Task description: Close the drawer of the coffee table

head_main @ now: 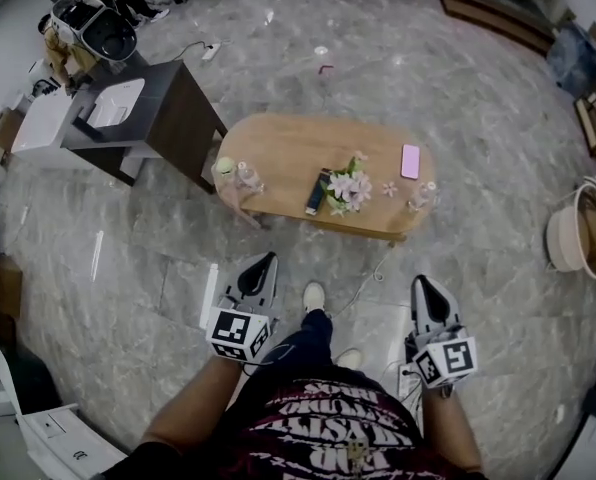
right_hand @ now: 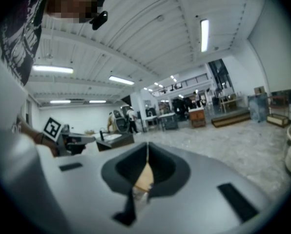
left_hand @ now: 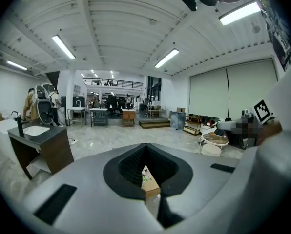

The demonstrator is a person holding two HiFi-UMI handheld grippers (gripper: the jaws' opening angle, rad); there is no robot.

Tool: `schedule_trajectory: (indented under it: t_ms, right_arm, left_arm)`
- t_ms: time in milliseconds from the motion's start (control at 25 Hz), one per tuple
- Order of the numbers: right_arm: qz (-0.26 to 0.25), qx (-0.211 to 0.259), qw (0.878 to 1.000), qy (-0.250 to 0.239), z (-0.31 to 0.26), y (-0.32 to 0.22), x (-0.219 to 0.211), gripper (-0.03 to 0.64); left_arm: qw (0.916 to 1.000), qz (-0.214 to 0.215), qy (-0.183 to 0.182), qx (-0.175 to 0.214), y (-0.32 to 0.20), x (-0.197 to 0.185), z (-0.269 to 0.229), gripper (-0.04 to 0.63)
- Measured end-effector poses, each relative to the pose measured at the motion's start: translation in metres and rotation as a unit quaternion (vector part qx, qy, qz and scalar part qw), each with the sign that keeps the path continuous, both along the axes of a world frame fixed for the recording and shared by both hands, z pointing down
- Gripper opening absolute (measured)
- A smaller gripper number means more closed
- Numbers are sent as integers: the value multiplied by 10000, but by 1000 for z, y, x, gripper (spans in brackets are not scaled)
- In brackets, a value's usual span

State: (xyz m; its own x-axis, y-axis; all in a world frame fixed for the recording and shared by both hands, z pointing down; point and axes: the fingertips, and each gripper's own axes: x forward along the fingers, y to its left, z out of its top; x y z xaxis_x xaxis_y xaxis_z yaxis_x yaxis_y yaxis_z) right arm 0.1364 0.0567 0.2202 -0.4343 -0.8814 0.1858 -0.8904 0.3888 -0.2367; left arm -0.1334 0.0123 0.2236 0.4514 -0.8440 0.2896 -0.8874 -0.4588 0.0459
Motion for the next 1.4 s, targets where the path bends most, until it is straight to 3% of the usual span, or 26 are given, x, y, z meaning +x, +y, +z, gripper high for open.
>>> schedule_trajectory:
  t_ms: [120, 360, 640, 840, 1000, 1200, 1400]
  right_arm:
    - [-48, -353, 9992, 205, 32, -36, -9, 35]
    - [-383, -775, 9926, 855, 102, -105, -39, 35]
    - [-573, -1613, 9737, 1503, 204, -150, -17, 35]
    - [-828, -1582, 9717, 1544, 285, -177, -4, 35]
    - [-1116, -1859, 9591, 1820, 353, -181, 8, 35]
    - [-1378, -1872, 9466, 2233, 440, -180, 43, 35]
    - [-1571, -2297, 9171, 2855, 514, -171, 87, 37]
  left_arm:
    - [9996, 90, 3, -257, -40, -4, 30, 23]
    - [9953, 728, -85, -632, -109, -11, 101, 23]
    - [9788, 1445, -131, -1448, -149, 14, 233, 23]
    - [9710, 1661, -453, -1661, -160, 34, 324, 23]
    - [9655, 1632, -612, -1936, -167, 36, 404, 23]
    - [9566, 1650, -925, -2216, -170, 35, 503, 23]
    - [9473, 1768, -1521, -2197, -168, 21, 566, 25]
